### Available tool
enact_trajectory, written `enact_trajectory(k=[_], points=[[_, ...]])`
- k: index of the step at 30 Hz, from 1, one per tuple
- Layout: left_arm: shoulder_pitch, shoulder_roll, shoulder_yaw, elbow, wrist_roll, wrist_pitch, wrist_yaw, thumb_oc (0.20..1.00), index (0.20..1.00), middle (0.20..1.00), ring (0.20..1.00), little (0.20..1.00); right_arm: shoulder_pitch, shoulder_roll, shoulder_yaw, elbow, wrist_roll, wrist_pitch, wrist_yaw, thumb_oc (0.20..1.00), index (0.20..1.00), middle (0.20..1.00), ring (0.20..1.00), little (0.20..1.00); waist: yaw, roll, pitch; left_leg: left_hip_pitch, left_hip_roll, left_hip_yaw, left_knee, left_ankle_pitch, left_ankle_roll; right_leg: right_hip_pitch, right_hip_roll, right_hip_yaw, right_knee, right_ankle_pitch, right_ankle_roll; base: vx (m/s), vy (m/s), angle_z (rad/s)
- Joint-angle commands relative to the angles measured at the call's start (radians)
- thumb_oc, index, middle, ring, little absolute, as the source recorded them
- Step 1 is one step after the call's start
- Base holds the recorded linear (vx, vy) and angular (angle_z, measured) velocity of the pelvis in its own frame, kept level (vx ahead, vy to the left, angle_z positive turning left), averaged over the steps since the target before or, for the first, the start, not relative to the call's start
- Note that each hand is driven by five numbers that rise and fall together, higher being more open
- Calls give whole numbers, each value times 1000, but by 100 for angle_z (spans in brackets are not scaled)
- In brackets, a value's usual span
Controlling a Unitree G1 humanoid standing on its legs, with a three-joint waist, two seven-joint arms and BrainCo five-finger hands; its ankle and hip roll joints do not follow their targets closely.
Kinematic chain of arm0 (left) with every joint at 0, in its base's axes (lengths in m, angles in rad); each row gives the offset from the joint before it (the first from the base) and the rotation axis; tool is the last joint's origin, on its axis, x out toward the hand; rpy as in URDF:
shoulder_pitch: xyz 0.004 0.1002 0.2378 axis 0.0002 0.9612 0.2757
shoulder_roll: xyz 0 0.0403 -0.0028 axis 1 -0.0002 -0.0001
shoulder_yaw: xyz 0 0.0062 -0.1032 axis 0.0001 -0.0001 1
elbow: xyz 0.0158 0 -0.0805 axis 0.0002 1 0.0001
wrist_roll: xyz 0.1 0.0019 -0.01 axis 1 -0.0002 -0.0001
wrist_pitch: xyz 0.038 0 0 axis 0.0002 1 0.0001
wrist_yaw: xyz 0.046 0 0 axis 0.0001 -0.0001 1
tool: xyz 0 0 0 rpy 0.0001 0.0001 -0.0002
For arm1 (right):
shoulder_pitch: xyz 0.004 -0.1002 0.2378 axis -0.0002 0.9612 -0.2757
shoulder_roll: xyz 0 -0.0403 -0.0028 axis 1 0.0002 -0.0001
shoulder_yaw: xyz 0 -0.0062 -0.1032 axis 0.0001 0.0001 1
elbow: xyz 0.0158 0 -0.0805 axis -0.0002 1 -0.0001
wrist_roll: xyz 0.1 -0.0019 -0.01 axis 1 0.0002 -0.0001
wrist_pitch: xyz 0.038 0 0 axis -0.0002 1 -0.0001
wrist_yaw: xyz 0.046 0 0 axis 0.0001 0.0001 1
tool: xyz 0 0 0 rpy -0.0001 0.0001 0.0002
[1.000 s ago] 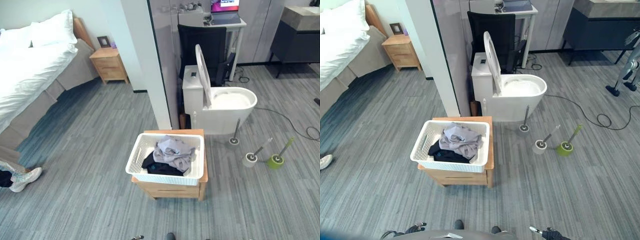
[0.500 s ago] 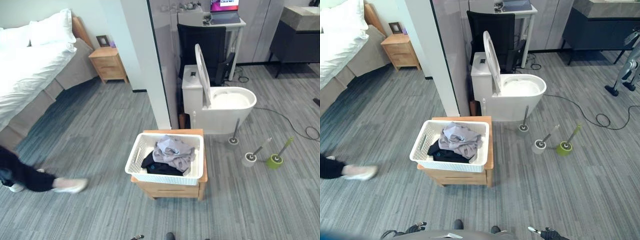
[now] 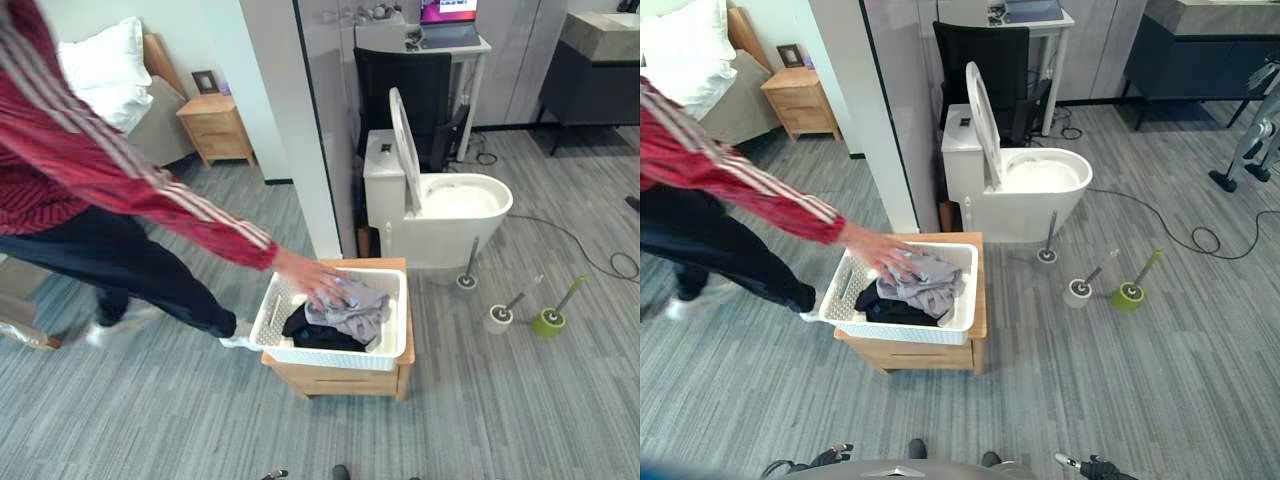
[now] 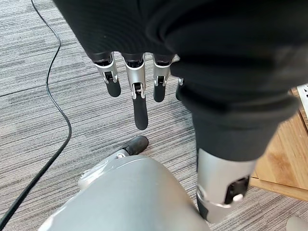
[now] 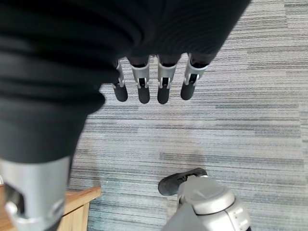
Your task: Pick up bed clothes into laundry basket.
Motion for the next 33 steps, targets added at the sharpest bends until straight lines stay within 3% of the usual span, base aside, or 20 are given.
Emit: enact_trajectory(k=[1,33], points=[[-54,15,-12,33,9,6,1,1000,1000,1000,1000,1000,-22,26,14,11,-22,-20,9,1000,1000,1000,1000,1000,29,-35,-2,95,-7,30,12,-119,10,-64,-63,21,12,10,63,0,0,0],[-64,22,-12,40,10,4,7,1000,1000,1000,1000,1000,-31,15,-2,-6,5,-26,1,1000,1000,1000,1000,1000,24,-40,12,92,-22,29,12,-125,24,-77,-72,33,12,21,73,-3,5,0]])
